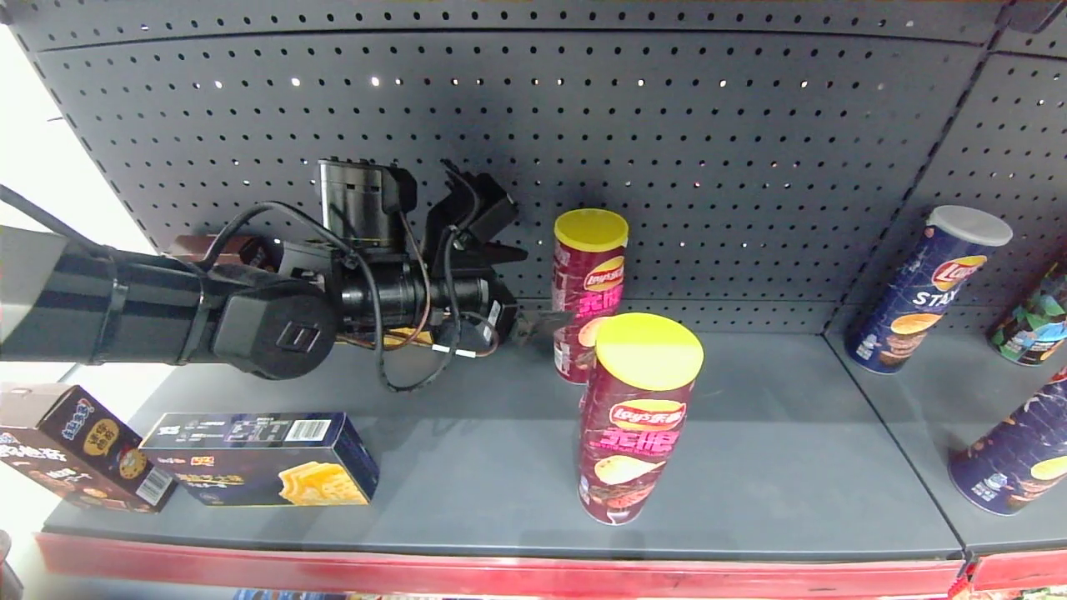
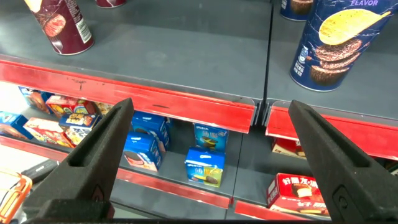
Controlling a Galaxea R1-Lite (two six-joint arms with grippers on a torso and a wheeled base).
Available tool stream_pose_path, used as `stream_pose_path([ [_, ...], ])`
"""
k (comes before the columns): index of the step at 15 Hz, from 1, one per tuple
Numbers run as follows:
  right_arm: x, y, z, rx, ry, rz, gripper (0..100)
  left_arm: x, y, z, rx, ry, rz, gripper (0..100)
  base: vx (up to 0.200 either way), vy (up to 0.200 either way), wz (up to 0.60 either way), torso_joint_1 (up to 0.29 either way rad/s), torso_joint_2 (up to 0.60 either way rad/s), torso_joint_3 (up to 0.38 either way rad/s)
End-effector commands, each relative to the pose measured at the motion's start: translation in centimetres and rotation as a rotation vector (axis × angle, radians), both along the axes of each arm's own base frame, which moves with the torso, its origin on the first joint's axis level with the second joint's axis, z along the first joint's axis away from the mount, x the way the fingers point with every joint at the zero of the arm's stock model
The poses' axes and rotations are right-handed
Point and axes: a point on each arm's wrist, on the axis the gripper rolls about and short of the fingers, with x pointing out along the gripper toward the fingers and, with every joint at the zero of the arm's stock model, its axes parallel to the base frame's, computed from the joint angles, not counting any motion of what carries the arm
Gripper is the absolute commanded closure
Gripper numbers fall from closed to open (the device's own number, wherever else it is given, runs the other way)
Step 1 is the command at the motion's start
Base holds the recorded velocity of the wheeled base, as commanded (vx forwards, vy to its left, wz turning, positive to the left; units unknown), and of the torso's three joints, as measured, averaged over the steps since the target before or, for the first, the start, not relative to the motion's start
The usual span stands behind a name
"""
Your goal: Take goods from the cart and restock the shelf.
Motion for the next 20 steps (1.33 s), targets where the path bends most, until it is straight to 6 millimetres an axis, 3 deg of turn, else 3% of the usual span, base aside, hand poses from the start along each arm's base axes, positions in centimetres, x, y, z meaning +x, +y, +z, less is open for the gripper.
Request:
stream_pose_path([
  [1,0.0,0.0,0.0,-0.001,0.001,0.0,0,0.6,-0.3,-0.4,0.008,0.001,0.028,0,0.0,0.0,0.0,0.0,0.0,0.0],
  [12,0.0,0.0,0.0,-0.001,0.001,0.0,0,2.0,-0.3,-0.6,0.026,-0.014,0.137,0,0.0,0.0,0.0,0.0,0.0,0.0],
  [16,0.0,0.0,0.0,-0.001,0.001,0.0,0,1.5,0.0,-0.6,0.032,-0.014,0.155,0,0.0,0.0,0.0,0.0,0.0,0.0],
  [17,0.0,0.0,0.0,-0.001,0.001,0.0,0,0.7,0.4,0.5,0.034,-0.036,0.209,0,0.0,0.0,0.0,0.0,0.0,0.0],
  [20,0.0,0.0,0.0,-0.001,0.001,0.0,0,-0.5,0.7,0.6,0.06,-0.037,0.287,0,0.0,0.0,0.0,0.0,0.0,0.0],
])
